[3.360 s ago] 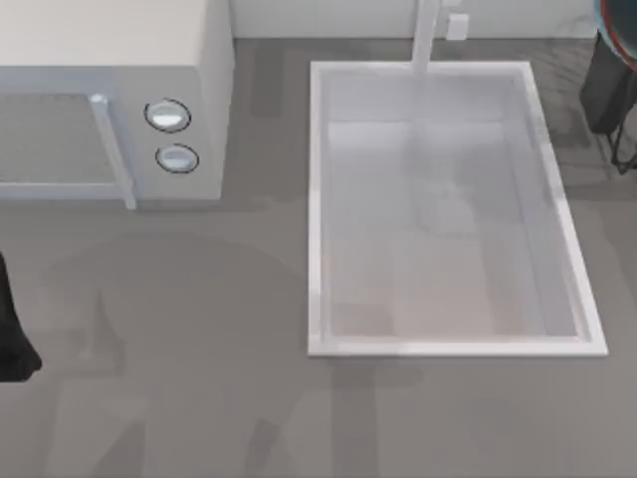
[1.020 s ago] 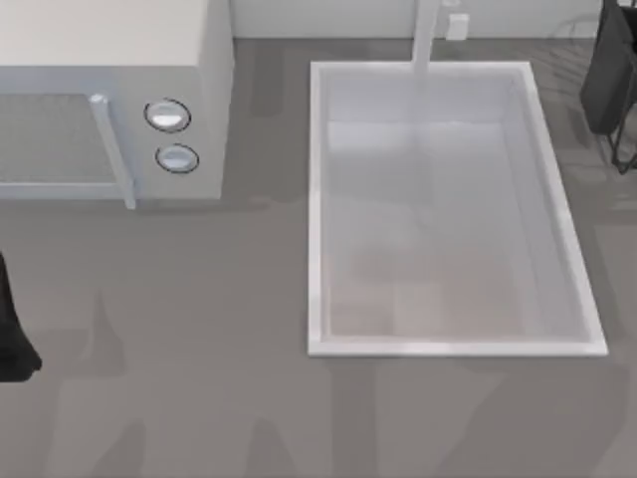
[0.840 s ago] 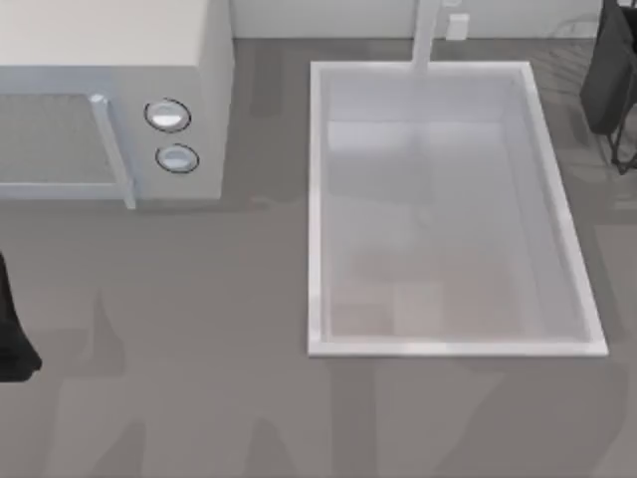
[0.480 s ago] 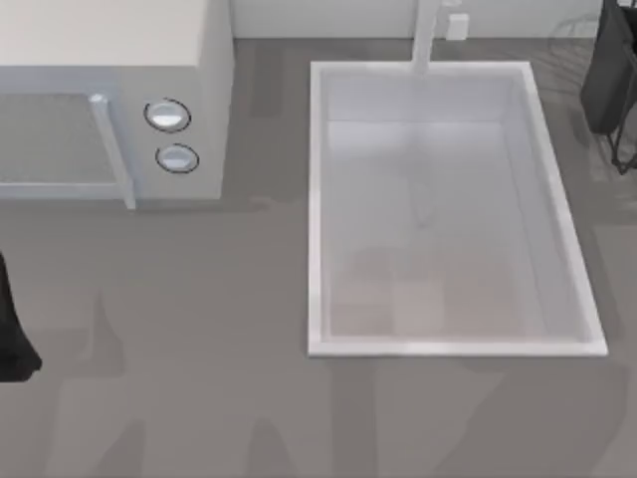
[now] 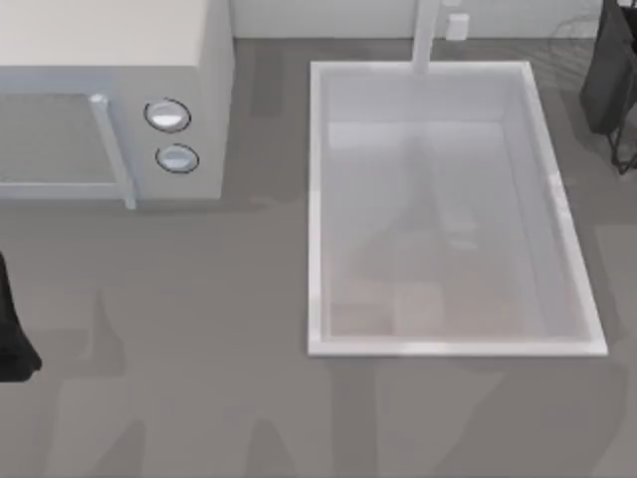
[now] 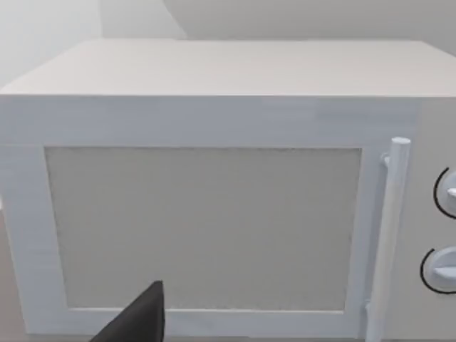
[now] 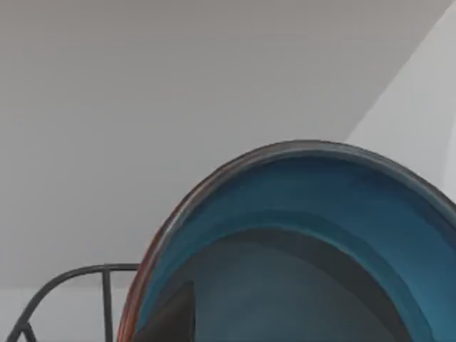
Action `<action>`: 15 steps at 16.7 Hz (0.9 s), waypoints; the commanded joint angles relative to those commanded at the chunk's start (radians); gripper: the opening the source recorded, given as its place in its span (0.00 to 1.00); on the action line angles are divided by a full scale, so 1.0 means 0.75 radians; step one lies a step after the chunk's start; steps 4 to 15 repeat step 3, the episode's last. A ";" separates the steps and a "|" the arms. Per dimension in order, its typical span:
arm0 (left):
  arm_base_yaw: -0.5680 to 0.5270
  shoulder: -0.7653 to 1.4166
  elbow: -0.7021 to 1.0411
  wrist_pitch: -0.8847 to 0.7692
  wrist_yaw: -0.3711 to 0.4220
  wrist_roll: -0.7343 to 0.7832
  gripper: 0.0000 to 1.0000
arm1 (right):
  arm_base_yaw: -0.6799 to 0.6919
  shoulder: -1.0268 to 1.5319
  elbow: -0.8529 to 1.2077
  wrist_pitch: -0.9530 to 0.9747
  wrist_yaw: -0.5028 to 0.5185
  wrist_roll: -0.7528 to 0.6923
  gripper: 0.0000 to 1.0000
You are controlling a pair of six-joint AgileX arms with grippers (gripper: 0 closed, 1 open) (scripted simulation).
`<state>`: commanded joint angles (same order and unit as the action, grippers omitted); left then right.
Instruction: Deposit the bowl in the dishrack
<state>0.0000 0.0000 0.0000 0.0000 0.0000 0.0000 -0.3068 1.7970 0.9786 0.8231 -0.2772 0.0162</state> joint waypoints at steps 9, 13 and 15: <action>0.000 0.000 0.000 0.000 0.000 0.000 1.00 | 0.000 0.000 0.000 0.000 0.000 0.000 1.00; 0.000 0.000 0.000 0.000 0.000 0.000 1.00 | 0.000 0.000 0.000 0.000 0.000 0.000 1.00; 0.000 0.000 0.000 0.000 0.000 0.000 1.00 | 0.000 0.000 0.000 0.000 0.000 0.000 1.00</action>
